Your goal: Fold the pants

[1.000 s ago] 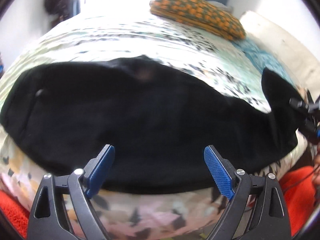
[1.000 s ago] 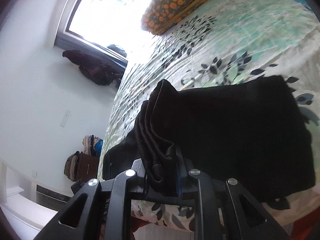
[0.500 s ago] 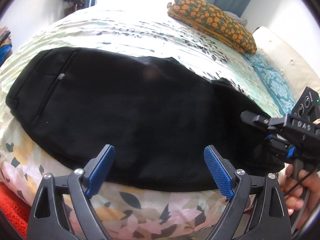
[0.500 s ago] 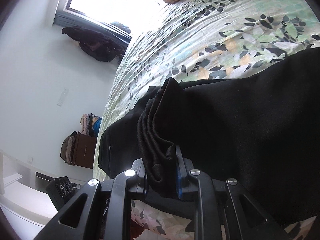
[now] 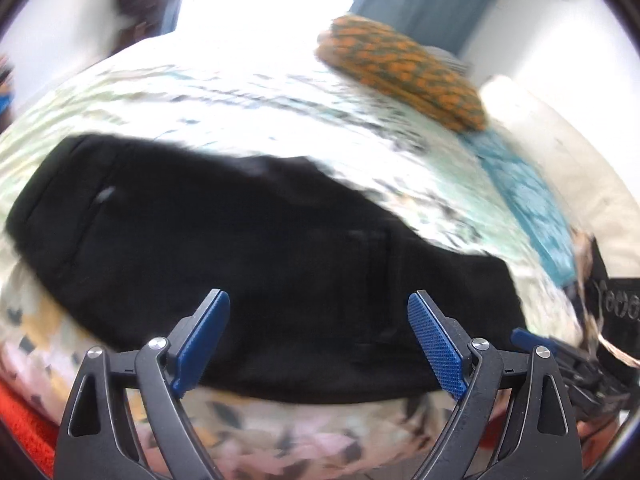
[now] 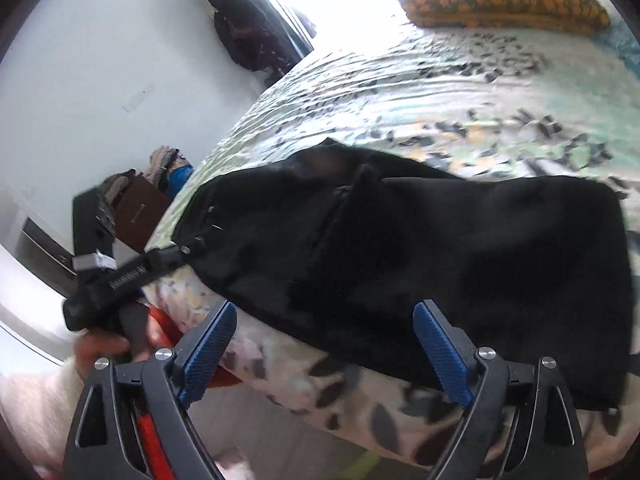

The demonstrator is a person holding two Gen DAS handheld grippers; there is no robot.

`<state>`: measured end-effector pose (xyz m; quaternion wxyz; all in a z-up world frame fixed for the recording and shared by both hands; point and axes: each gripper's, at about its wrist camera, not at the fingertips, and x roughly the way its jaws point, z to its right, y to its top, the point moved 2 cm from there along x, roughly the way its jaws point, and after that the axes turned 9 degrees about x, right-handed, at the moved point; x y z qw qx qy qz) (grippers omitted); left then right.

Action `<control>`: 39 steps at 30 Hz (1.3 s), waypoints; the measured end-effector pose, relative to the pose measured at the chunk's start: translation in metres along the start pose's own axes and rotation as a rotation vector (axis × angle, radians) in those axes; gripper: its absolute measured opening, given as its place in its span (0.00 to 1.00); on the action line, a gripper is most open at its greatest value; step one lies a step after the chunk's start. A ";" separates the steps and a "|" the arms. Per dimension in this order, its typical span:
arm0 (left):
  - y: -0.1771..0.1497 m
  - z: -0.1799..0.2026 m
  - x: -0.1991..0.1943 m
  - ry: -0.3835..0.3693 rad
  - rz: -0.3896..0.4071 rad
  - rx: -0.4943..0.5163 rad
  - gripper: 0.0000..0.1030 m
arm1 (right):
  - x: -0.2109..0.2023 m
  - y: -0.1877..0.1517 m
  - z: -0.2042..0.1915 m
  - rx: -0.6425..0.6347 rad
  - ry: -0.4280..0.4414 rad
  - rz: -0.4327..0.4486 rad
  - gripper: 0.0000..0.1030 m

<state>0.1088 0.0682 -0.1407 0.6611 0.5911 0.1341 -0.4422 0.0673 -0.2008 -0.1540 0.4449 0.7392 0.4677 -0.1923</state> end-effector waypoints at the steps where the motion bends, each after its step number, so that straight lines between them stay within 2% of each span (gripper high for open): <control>1: 0.004 0.017 0.004 -0.023 -0.008 0.057 0.89 | -0.012 -0.006 0.011 0.000 -0.039 0.021 0.87; 3: 0.008 0.050 0.023 -0.048 -0.062 0.174 0.89 | -0.032 -0.017 0.035 0.035 -0.105 0.057 0.88; 5: 0.009 0.070 0.052 -0.002 -0.143 0.239 0.87 | -0.045 -0.028 0.057 0.087 -0.141 0.077 0.88; 8: 0.008 0.079 0.077 0.042 -0.189 0.238 0.87 | -0.053 -0.028 0.076 0.177 -0.144 0.091 0.88; 10: 0.008 0.084 0.084 0.046 -0.190 0.249 0.87 | -0.062 -0.026 0.081 0.179 -0.145 0.130 0.88; 11: 0.007 0.085 0.086 0.058 -0.192 0.260 0.82 | -0.064 -0.024 0.081 0.167 -0.149 0.149 0.88; 13: 0.005 0.082 0.094 0.076 -0.238 0.254 0.37 | -0.064 -0.022 0.077 0.148 -0.158 0.174 0.88; 14: 0.003 0.074 0.102 0.089 -0.286 0.212 0.13 | -0.067 -0.025 0.076 0.143 -0.160 0.178 0.88; 17: -0.005 0.052 0.091 0.028 -0.274 0.075 0.11 | -0.068 -0.025 0.076 0.146 -0.160 0.180 0.88; 20: -0.010 0.048 0.073 0.043 -0.252 0.101 0.11 | -0.076 -0.024 0.074 0.137 -0.175 0.212 0.88; 25: -0.015 0.048 0.071 0.059 -0.259 0.104 0.11 | -0.073 -0.014 0.069 0.092 -0.195 0.235 0.88; 26: -0.015 0.050 0.072 0.068 -0.260 0.112 0.11 | -0.068 -0.009 0.065 0.077 -0.164 0.234 0.88; 28: -0.016 0.052 0.072 0.082 -0.260 0.133 0.11 | -0.059 -0.001 0.060 0.070 -0.002 0.219 0.88; 30: -0.016 0.051 0.072 0.084 -0.264 0.137 0.11 | -0.033 -0.001 0.069 0.158 0.143 0.089 0.88; 31: -0.016 0.050 0.071 0.078 -0.267 0.130 0.12 | -0.012 -0.008 0.079 0.217 0.141 -0.015 0.87; 32: -0.015 0.048 0.070 0.073 -0.270 0.123 0.13 | 0.003 -0.017 0.088 0.245 0.075 -0.080 0.84; 34: -0.012 0.047 0.064 0.094 -0.270 0.121 0.19 | 0.003 -0.025 0.082 0.144 0.036 -0.045 0.82; 36: -0.003 0.048 0.048 0.166 -0.208 0.103 0.49 | 0.002 -0.024 0.074 0.100 0.009 -0.060 0.85; 37: 0.003 0.050 0.038 0.172 -0.152 0.096 0.56 | 0.002 -0.024 0.073 0.098 0.011 -0.055 0.86; 38: 0.010 0.056 0.028 0.142 -0.088 0.092 0.66 | 0.001 -0.024 0.075 0.106 0.015 -0.046 0.86; 39: 0.016 0.063 0.024 0.107 -0.050 0.094 0.68 | 0.002 -0.026 0.077 0.114 0.019 -0.042 0.86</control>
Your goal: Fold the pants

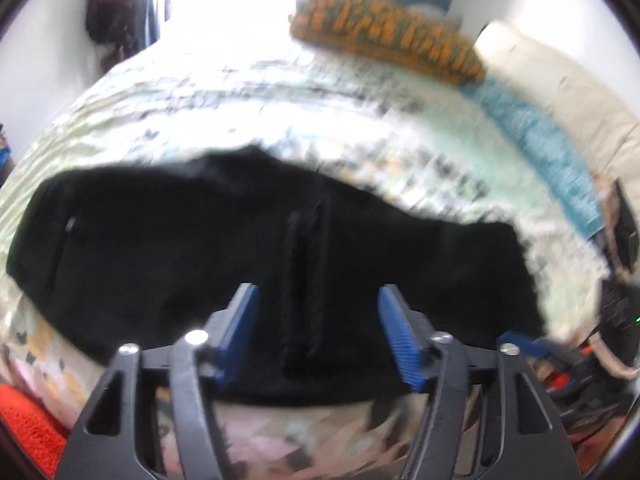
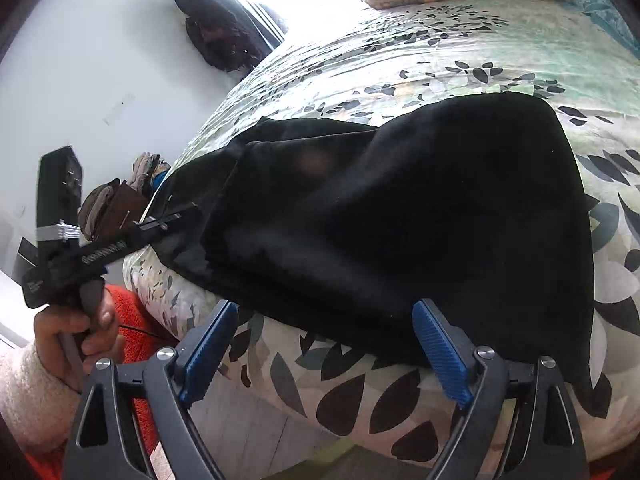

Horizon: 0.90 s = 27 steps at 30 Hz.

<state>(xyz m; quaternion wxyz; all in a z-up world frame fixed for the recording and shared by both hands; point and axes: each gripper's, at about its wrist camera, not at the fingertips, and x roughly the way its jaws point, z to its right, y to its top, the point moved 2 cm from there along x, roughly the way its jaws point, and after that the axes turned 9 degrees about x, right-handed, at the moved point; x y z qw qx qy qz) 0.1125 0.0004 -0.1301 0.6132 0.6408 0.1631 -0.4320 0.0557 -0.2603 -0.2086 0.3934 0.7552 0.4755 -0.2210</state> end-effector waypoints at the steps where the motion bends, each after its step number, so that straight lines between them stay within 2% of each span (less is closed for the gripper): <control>1: 0.007 0.008 -0.002 -0.042 0.025 0.009 0.68 | 0.001 -0.001 0.001 0.001 0.000 0.003 0.86; 3: 0.019 0.032 0.007 -0.133 0.030 0.058 0.70 | 0.001 -0.002 0.000 -0.015 -0.011 0.001 0.88; 5: 0.023 0.054 0.031 -0.164 -0.001 0.135 0.70 | 0.001 -0.004 -0.003 -0.025 -0.020 0.006 0.89; 7: 0.019 0.059 0.058 -0.125 -0.055 0.164 0.70 | 0.000 -0.002 -0.007 -0.038 -0.034 0.005 0.89; 9: 0.006 0.050 0.085 -0.075 -0.123 0.155 0.70 | -0.013 0.003 -0.009 -0.018 -0.004 0.028 0.89; 10: -0.003 0.042 0.095 -0.049 -0.155 0.147 0.70 | -0.025 0.007 -0.004 0.020 0.028 0.070 0.89; 12: -0.014 0.036 0.096 -0.065 -0.124 0.164 0.70 | -0.052 0.022 0.016 0.149 0.096 0.169 0.95; 14: -0.019 0.044 0.095 -0.034 -0.120 0.218 0.70 | -0.066 0.043 0.045 0.319 0.145 0.229 0.97; 16: -0.020 0.050 0.098 -0.014 -0.128 0.245 0.73 | -0.059 0.062 0.069 0.458 0.229 0.207 0.97; 18: -0.018 0.049 0.098 -0.014 -0.134 0.243 0.74 | -0.039 0.078 0.083 0.513 0.298 0.137 0.97; 19: -0.018 0.049 0.098 -0.018 -0.136 0.242 0.74 | -0.031 0.083 0.089 0.513 0.257 0.117 0.97; 20: -0.018 0.049 0.099 -0.021 -0.141 0.246 0.74 | -0.028 0.087 0.098 0.513 0.178 0.128 0.97; 23: -0.016 0.050 0.099 -0.007 -0.151 0.256 0.74 | -0.042 0.091 0.124 0.555 -0.005 0.210 0.97; 25: -0.017 0.050 0.098 0.006 -0.151 0.251 0.74 | -0.060 0.090 0.122 0.539 -0.026 0.266 0.97; 27: -0.017 0.052 0.099 0.020 -0.153 0.251 0.74 | -0.068 0.091 0.103 0.468 -0.011 0.263 0.97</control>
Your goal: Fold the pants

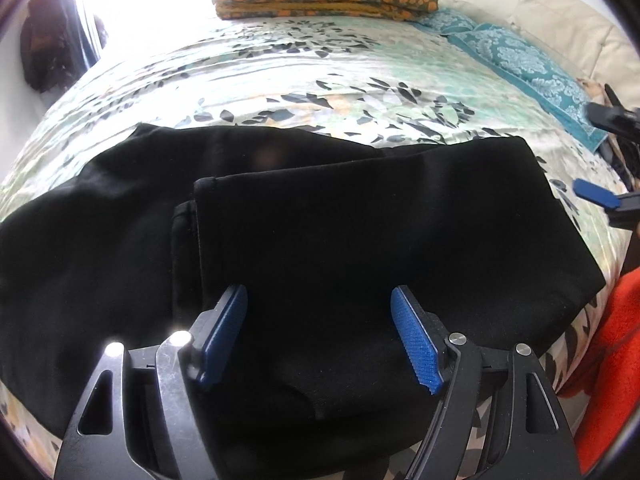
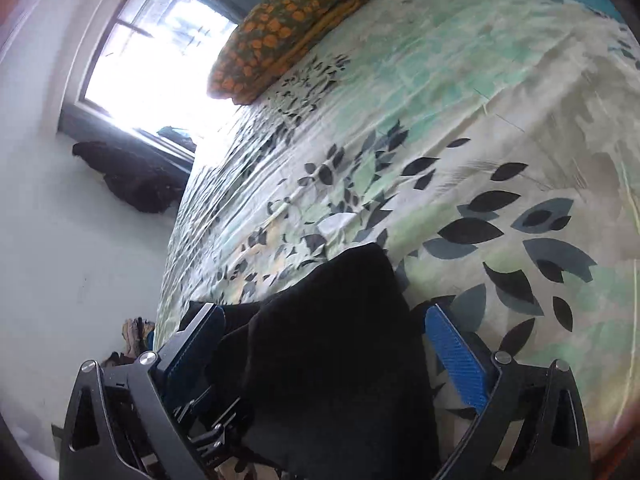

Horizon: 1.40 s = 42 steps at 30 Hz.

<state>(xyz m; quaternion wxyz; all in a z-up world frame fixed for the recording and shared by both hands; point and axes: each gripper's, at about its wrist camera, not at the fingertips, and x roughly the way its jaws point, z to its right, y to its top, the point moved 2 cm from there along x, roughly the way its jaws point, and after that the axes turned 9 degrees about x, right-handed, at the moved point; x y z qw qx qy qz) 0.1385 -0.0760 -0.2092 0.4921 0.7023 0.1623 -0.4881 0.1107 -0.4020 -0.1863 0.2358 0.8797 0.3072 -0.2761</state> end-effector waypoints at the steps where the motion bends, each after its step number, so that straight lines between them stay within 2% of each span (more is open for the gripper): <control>1: 0.000 0.000 0.000 0.004 -0.002 -0.002 0.74 | -0.005 -0.008 -0.010 -0.049 0.017 -0.016 0.97; 5: 0.001 0.000 0.000 0.003 -0.009 -0.004 0.75 | -0.019 -0.065 -0.038 -0.232 0.077 -0.086 0.97; 8: 0.002 0.001 0.000 0.008 -0.012 -0.006 0.75 | -0.009 -0.096 -0.039 -0.319 0.041 -0.146 0.97; 10: 0.002 0.001 0.000 0.011 -0.015 -0.005 0.75 | 0.001 -0.101 -0.034 -0.334 0.004 -0.169 0.97; 14: 0.002 0.002 0.001 0.012 -0.020 -0.006 0.75 | 0.005 -0.104 -0.029 -0.392 -0.066 -0.160 0.97; 17: 0.002 0.003 0.002 0.017 -0.025 0.001 0.75 | 0.012 -0.109 -0.022 -0.410 -0.094 -0.192 0.97; 21: 0.004 -0.001 -0.005 0.000 -0.035 -0.026 0.75 | 0.003 -0.113 -0.030 -0.440 -0.121 -0.179 0.97; 24: 0.001 -0.009 -0.031 -0.061 0.039 -0.097 0.75 | -0.014 -0.114 -0.032 -0.445 -0.123 -0.147 0.97; 26: -0.004 -0.009 -0.039 -0.072 0.057 -0.085 0.75 | -0.022 -0.117 -0.030 -0.460 -0.141 -0.119 0.97; 28: -0.012 -0.004 -0.032 -0.039 0.014 -0.020 0.75 | -0.018 -0.115 -0.022 -0.450 -0.168 -0.130 0.97; 30: -0.021 0.001 -0.021 0.038 -0.032 0.063 0.75 | -0.009 -0.112 -0.017 -0.417 -0.203 -0.165 0.97; 32: -0.023 -0.001 -0.025 0.046 -0.018 0.065 0.75 | -0.014 -0.110 -0.018 -0.409 -0.197 -0.169 0.97; 34: -0.023 -0.009 -0.033 0.029 -0.015 0.012 0.75 | -0.030 -0.105 -0.020 -0.394 -0.173 -0.135 0.97; 37: -0.021 -0.017 -0.051 0.020 0.054 -0.053 0.75 | -0.064 -0.082 -0.005 -0.294 -0.173 0.021 0.97; 38: -0.021 -0.017 -0.054 0.014 0.068 -0.057 0.75 | -0.070 -0.074 0.001 -0.267 -0.206 0.062 0.97; 40: -0.020 -0.010 -0.051 0.023 0.059 -0.019 0.75 | -0.073 -0.063 0.005 -0.283 -0.281 0.120 0.97; 42: -0.024 -0.001 -0.040 0.065 0.015 0.052 0.75 | -0.067 -0.060 0.002 -0.339 -0.340 0.148 0.97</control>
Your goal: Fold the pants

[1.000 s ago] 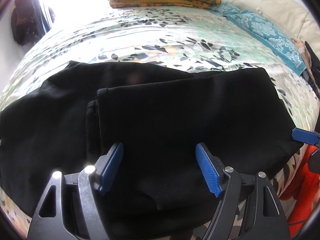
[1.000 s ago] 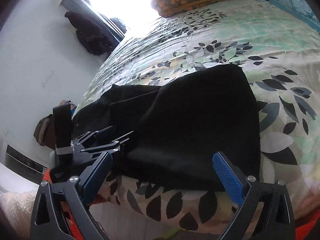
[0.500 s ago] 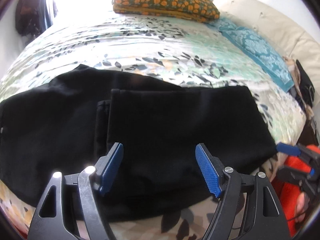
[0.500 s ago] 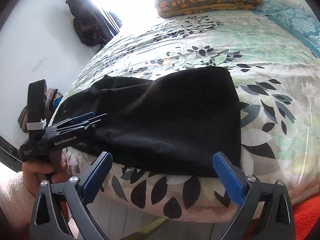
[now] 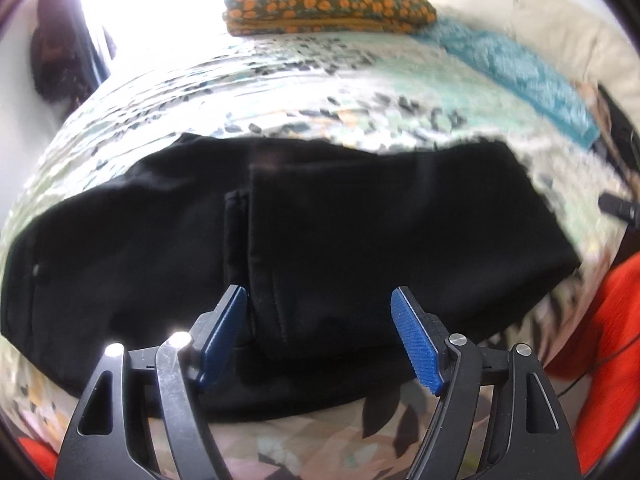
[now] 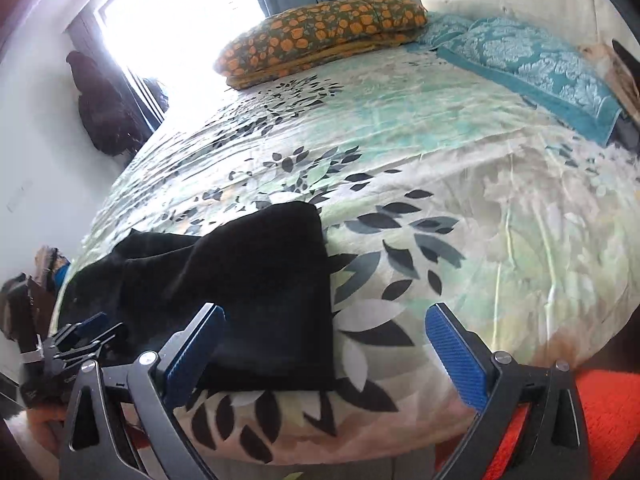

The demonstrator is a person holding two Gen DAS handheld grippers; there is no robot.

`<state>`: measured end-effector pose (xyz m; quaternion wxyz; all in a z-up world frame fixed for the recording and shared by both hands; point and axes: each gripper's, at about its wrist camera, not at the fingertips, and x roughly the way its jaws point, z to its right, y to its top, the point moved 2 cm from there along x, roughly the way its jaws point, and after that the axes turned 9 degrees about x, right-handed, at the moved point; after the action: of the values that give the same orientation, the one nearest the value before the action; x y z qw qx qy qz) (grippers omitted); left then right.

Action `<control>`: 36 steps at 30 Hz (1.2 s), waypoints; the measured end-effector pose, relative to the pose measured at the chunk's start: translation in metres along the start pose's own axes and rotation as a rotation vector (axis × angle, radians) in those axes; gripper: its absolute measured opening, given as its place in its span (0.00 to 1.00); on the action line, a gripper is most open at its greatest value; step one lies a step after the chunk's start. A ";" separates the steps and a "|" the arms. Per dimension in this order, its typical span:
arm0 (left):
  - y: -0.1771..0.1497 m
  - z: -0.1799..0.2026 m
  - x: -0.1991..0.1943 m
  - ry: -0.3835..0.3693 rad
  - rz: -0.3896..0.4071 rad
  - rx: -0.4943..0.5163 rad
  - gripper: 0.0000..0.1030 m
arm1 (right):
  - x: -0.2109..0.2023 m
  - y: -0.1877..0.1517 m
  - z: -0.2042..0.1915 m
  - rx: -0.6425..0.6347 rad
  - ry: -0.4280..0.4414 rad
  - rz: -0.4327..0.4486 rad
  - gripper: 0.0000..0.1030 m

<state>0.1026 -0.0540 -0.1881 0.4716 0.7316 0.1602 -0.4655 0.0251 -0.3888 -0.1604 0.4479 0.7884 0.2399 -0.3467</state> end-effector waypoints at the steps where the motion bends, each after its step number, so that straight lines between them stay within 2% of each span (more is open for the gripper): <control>1: -0.004 0.002 0.007 0.023 -0.030 0.028 0.75 | 0.007 -0.003 -0.004 -0.040 -0.032 -0.009 0.97; 3: -0.009 -0.001 0.011 0.024 -0.007 0.021 0.82 | 0.031 -0.018 -0.013 -0.136 -0.096 -0.111 0.97; 5: -0.010 -0.012 0.013 0.007 -0.036 -0.046 0.85 | 0.056 -0.035 -0.012 -0.198 -0.157 -0.230 0.96; 7: -0.009 -0.025 0.008 -0.042 -0.039 -0.134 0.85 | 0.047 -0.034 -0.005 -0.147 -0.117 -0.198 0.96; 9: -0.010 -0.040 -0.008 -0.035 0.027 -0.195 0.84 | 0.027 -0.019 0.003 -0.089 -0.065 -0.120 0.96; 12: -0.011 -0.072 -0.029 -0.010 0.116 -0.291 0.84 | -0.005 0.001 0.025 0.092 0.101 -0.020 0.96; 14: -0.013 -0.096 -0.038 0.022 0.148 -0.384 0.84 | -0.009 0.008 0.044 0.222 0.203 -0.015 0.96; 16: -0.009 -0.104 -0.046 0.051 0.176 -0.428 0.84 | -0.002 0.011 0.052 0.293 0.249 -0.039 0.96; 18: 0.004 -0.091 -0.050 0.060 0.196 -0.354 0.84 | 0.006 0.013 0.050 0.307 0.250 -0.057 0.96; 22: 0.025 -0.025 -0.046 0.038 0.204 -0.065 0.84 | 0.021 0.023 0.029 0.258 0.318 -0.090 0.96; 25: 0.024 0.009 -0.026 0.004 0.141 0.063 0.84 | 0.045 0.024 0.016 0.225 0.379 -0.200 0.96; 28: 0.005 0.010 0.013 0.029 -0.028 0.076 0.84 | 0.068 0.014 0.011 0.204 0.382 -0.297 0.96; 29: -0.002 0.005 0.019 0.008 -0.038 0.045 0.85 | 0.076 0.009 0.011 0.211 0.386 -0.336 0.96; 30: -0.006 -0.003 0.016 -0.020 -0.004 0.007 0.85 | 0.085 0.004 0.012 0.221 0.368 -0.372 0.96; 32: -0.007 -0.011 0.013 -0.013 -0.016 -0.010 0.85 | 0.091 -0.003 0.016 0.234 0.362 -0.383 0.94; 34: -0.008 -0.009 0.008 0.001 -0.024 -0.011 0.85 | 0.090 0.001 0.017 0.275 0.429 -0.390 0.87; 36: -0.005 -0.012 0.000 -0.006 0.006 -0.048 0.84 | 0.091 0.004 0.022 0.358 0.524 -0.399 0.86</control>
<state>0.1061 -0.0412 -0.1890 0.4910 0.7190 0.1675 -0.4624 0.0791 -0.4036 -0.2350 0.1497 0.8540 0.4311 -0.2500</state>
